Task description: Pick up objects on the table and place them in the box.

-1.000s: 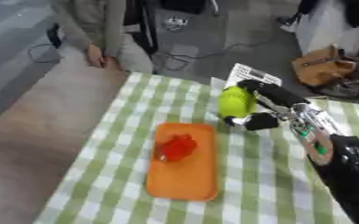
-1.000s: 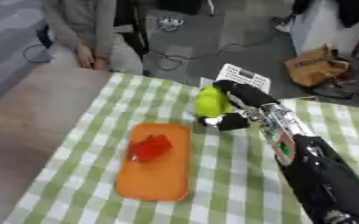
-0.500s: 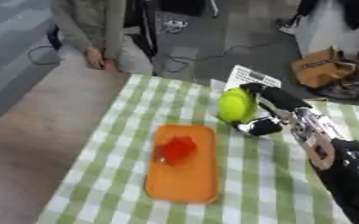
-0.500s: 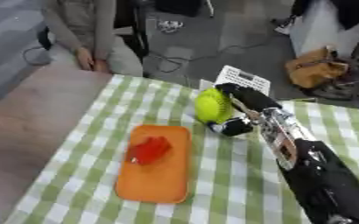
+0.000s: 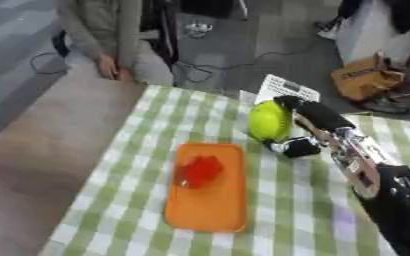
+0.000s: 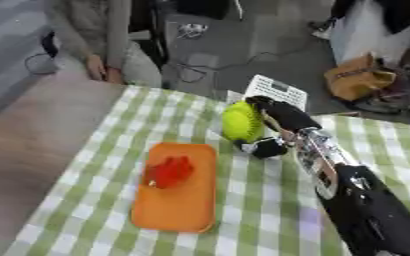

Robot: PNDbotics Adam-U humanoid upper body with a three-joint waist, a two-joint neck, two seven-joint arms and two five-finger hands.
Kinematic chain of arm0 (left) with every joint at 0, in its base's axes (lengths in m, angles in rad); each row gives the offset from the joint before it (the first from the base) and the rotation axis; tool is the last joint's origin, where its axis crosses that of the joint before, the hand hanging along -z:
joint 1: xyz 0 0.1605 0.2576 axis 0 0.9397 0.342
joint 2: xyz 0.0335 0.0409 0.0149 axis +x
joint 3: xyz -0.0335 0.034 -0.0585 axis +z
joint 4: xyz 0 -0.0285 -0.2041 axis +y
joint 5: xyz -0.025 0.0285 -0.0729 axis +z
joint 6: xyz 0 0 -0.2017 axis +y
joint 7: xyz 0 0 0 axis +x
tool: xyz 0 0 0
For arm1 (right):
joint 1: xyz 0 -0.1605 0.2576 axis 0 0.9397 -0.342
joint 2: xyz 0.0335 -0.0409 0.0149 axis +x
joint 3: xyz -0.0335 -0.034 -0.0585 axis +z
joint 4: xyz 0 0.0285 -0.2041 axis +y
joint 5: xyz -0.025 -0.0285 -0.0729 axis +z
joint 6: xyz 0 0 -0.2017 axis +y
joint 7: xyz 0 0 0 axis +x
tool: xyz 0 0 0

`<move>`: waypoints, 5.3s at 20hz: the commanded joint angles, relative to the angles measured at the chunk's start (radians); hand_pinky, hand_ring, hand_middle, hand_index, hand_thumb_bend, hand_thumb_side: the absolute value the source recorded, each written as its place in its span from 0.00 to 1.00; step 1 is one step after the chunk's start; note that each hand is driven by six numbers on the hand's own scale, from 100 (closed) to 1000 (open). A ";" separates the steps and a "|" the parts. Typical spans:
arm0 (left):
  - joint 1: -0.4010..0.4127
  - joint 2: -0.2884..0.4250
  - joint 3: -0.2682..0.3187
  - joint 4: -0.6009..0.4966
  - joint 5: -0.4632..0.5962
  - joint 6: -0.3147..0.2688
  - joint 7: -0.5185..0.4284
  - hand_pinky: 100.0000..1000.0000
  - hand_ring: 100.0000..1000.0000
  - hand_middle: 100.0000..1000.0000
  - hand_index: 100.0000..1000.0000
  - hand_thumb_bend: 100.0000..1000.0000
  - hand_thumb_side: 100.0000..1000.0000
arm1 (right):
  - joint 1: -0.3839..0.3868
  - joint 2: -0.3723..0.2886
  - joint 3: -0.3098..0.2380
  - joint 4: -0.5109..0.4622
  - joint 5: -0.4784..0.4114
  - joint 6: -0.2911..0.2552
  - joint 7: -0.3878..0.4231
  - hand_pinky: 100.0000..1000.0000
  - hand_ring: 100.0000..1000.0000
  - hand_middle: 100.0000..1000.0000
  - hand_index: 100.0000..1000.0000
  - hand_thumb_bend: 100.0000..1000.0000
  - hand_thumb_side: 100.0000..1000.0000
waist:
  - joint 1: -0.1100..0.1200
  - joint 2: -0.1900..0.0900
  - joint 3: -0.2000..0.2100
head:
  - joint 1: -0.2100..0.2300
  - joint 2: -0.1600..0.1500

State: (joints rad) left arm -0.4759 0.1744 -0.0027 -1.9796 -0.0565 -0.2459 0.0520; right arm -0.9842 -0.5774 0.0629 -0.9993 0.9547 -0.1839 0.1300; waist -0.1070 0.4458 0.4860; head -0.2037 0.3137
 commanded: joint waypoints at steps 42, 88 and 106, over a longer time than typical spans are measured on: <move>0.009 -0.007 -0.011 -0.020 -0.002 0.017 -0.021 0.25 0.67 0.80 0.77 0.00 0.94 | 0.020 -0.027 0.064 -0.257 -0.329 0.018 -0.001 0.00 0.30 0.48 0.47 0.18 0.00 | 0.033 -0.088 -0.064 | -0.012 0.003; 0.008 -0.015 -0.012 -0.020 0.005 0.010 -0.022 0.25 0.68 0.80 0.77 0.00 0.93 | 0.092 0.164 0.233 -0.213 -0.129 -0.153 0.269 0.85 0.94 1.00 0.96 0.46 0.73 | 0.048 -0.092 -0.082 | -0.023 0.021; 0.010 -0.017 -0.013 -0.020 0.005 0.010 -0.022 0.26 0.68 0.80 0.77 0.00 0.93 | 0.101 0.162 0.230 -0.231 -0.133 -0.147 0.253 0.89 0.96 1.00 0.99 0.48 0.79 | 0.053 -0.110 -0.091 | -0.025 0.016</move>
State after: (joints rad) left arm -0.4623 0.1513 -0.0150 -1.9796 -0.0568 -0.2330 0.0310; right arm -0.8706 -0.4083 0.2968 -1.2116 0.8203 -0.3319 0.3886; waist -0.0761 0.3778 0.3950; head -0.2265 0.3331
